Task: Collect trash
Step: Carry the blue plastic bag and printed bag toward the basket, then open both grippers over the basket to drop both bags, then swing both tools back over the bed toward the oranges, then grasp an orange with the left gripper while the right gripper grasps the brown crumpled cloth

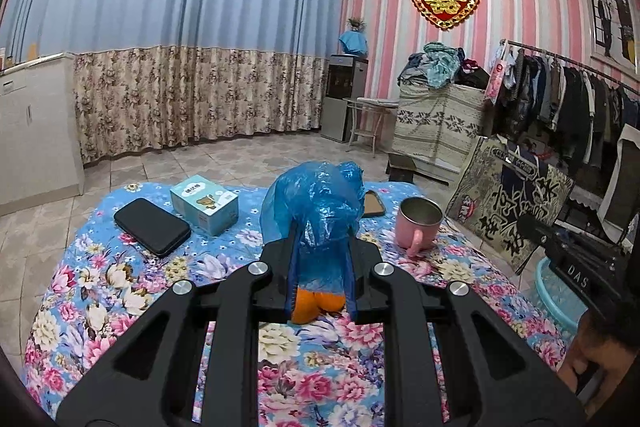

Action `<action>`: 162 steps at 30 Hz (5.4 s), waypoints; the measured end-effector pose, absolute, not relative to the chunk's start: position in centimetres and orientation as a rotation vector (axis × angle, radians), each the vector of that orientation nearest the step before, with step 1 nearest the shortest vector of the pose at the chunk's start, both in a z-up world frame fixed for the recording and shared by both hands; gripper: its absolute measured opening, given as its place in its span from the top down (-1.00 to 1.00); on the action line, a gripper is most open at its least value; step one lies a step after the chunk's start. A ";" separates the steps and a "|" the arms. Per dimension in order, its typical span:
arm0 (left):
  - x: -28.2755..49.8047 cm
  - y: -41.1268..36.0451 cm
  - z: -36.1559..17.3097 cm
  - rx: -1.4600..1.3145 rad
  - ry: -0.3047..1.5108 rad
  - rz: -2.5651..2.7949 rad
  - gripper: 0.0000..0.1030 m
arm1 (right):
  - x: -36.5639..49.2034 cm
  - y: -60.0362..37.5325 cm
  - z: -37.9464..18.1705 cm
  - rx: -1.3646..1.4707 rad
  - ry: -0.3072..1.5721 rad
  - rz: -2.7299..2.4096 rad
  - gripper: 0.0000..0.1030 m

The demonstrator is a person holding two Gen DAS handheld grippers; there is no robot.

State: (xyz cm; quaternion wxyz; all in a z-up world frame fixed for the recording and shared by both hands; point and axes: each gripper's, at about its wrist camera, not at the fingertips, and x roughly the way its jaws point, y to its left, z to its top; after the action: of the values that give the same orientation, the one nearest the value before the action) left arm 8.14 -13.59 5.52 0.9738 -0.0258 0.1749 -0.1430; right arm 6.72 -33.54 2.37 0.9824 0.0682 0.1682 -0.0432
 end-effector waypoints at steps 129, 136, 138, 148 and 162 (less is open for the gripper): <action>21.0 -12.9 -7.1 0.026 0.766 -0.340 -0.61 | 21.8 -26.5 -7.4 0.228 0.707 0.093 0.41; 21.7 -13.4 -7.7 -0.029 0.805 -0.440 -0.33 | 21.8 -26.6 -7.1 0.228 0.709 0.098 0.41; 21.6 -14.0 -7.7 -0.011 0.801 -0.464 -0.04 | 21.8 -26.6 -7.1 0.226 0.708 0.098 0.41; 20.2 -13.2 -5.4 0.003 0.738 -0.455 0.31 | 21.3 -27.0 -6.6 0.232 0.689 0.092 0.41; 17.6 -9.1 -2.1 -0.034 0.681 -0.452 0.31 | 20.6 -26.4 -5.7 0.224 0.652 0.127 0.41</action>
State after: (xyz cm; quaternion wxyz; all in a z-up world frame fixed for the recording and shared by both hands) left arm 17.62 -9.08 -2.13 0.9174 -0.0165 0.3312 -0.2200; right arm 20.56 -26.41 -5.66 0.9392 0.1098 0.3192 0.0620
